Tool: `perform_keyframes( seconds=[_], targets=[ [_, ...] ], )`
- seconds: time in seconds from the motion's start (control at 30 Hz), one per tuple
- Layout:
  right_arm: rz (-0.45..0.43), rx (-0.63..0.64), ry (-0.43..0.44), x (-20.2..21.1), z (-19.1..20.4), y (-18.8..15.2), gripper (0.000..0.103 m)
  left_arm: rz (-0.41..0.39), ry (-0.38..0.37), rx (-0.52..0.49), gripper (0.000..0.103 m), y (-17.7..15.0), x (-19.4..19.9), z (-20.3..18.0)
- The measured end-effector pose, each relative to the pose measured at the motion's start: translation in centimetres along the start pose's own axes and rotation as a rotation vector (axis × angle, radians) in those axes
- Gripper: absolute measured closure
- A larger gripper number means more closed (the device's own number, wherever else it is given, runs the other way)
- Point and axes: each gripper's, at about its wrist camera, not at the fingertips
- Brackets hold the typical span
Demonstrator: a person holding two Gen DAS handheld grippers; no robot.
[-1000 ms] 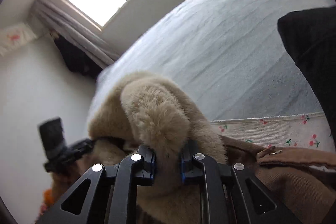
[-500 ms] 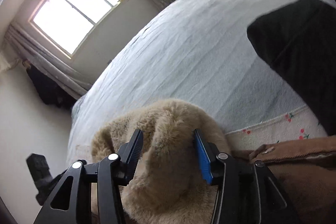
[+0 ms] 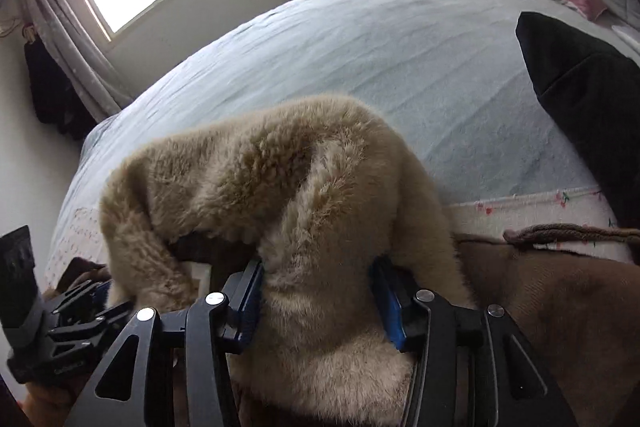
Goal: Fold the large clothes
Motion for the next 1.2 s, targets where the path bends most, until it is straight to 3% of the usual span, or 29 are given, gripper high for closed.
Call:
perform_keyframes(
  seconds=[0.13, 0.2, 0.23, 0.33, 0.4, 0.57, 0.8, 0.97, 1.1, 1.2],
  targets=[
    [-0.025, -0.004, 0.031, 2.3, 0.9, -0.7, 0.045, -0.001, -0.004, 0.047, 0.036, -1.3, 3.6, -0.2],
    [-0.014, 0.013, 0.053, 4.2, 1.2, -1.4, 0.041, -0.020, -0.014, 0.049, 0.021, -2.3, 6.7, -0.4],
    [-0.014, 0.016, 0.059, 5.3, 0.9, -1.8, 0.040, -0.030, -0.004, 0.048, 0.019, -2.7, 8.2, -0.6],
    [-0.018, 0.009, 0.054, 9.2, 0.4, -2.6, 0.037, -0.044, 0.058, 0.063, 0.015, -4.2, 13.0, -0.5],
    [-0.027, 0.010, 0.057, 12.2, -0.2, -3.1, 0.030, -0.042, 0.142, 0.083, 0.006, -5.1, 15.7, -0.4],
    [-0.057, 0.003, 0.044, 20.1, -0.4, -5.6, 0.021, -0.038, 0.268, 0.214, 0.005, -9.1, 22.0, 1.6],
    [-0.086, 0.022, 0.018, 30.1, 0.2, -10.3, 0.016, -0.079, 0.353, 0.405, 0.005, -14.9, 29.9, 4.2],
    [-0.053, 0.023, 0.015, 33.2, 0.9, -14.2, 0.013, -0.107, 0.329, 0.590, 0.005, -19.4, 34.0, 8.1],
    [-0.036, 0.045, -0.006, 33.2, 1.2, -17.1, 0.013, -0.120, 0.232, 0.719, 0.005, -23.0, 35.8, 12.2],
    [0.018, 0.045, -0.011, 31.5, 1.1, -17.8, 0.013, -0.189, 0.171, 0.824, 0.005, -25.3, 36.6, 15.2]
  ],
)
Point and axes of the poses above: each gripper's, at about its wrist camera, not at the fingertips, and x roughly against the way its jaws point, z to its left, y to its top, and after that the axes turned 2 degrees about -y, right-handed
